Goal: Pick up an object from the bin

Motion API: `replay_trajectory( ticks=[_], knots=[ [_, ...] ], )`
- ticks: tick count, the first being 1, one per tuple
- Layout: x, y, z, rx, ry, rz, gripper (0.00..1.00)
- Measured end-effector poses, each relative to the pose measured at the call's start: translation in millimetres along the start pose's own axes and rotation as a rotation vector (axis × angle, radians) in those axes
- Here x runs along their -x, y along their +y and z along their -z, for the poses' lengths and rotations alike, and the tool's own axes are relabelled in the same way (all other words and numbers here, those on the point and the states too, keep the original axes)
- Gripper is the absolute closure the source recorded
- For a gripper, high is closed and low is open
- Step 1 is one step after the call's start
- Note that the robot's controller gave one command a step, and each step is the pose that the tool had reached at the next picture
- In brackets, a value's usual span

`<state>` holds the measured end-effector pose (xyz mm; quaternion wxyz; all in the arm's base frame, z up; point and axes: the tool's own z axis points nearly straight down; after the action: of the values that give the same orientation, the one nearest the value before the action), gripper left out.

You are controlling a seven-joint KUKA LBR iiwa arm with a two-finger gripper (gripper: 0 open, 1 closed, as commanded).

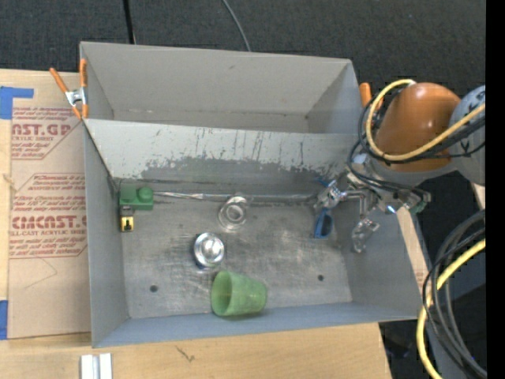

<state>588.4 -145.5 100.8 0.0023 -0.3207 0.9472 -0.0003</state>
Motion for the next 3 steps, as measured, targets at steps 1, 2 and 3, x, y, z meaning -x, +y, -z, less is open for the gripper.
replay_trajectory(
  ticks=[1, 2, 3],
  knots=[
    [2.8, -2.3, -2.1, 0.020, 0.003, 0.140, 0.00],
    [8.5, -0.4, -27.0, 0.022, -0.015, 0.097, 0.00],
    [13.7, 4.1, -26.2, 0.010, -0.002, 0.098, 0.00]
  ],
)
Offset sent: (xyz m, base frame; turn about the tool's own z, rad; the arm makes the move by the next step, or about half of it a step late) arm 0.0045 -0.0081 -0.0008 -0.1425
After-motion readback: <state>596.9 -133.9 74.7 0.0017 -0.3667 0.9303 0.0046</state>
